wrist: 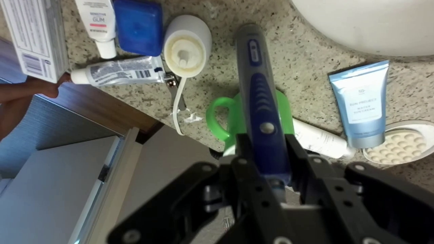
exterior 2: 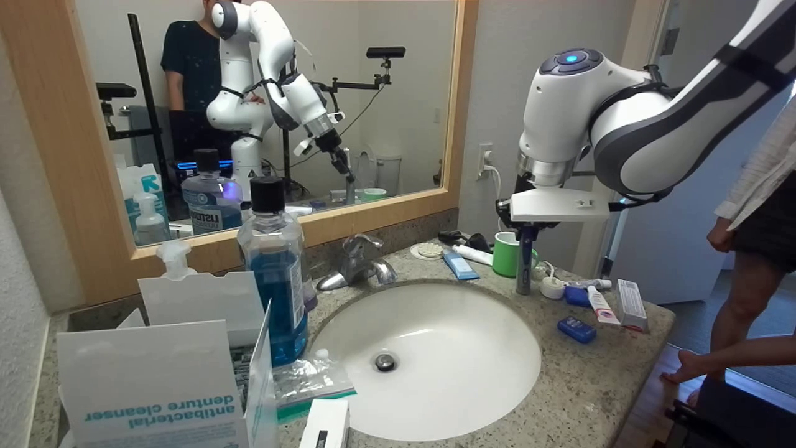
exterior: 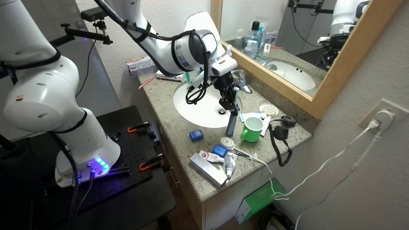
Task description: Put the electric toothbrush to charge
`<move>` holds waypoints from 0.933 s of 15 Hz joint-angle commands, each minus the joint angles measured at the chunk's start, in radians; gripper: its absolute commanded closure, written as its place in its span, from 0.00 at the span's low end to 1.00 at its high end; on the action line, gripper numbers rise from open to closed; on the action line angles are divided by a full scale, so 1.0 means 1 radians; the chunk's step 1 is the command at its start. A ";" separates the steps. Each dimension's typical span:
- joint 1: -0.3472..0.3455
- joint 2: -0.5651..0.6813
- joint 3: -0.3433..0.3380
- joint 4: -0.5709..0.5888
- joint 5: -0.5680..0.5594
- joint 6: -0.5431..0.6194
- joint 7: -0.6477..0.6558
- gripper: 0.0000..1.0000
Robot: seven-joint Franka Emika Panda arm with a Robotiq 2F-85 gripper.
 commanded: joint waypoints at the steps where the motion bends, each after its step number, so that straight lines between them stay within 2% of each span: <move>1: -0.007 -0.006 -0.007 -0.002 -0.030 0.020 0.030 0.92; 10: -0.017 -0.043 -0.007 -0.025 0.051 0.015 -0.018 0.92; 14: 0.016 -0.060 -0.025 -0.034 0.105 -0.003 -0.053 0.93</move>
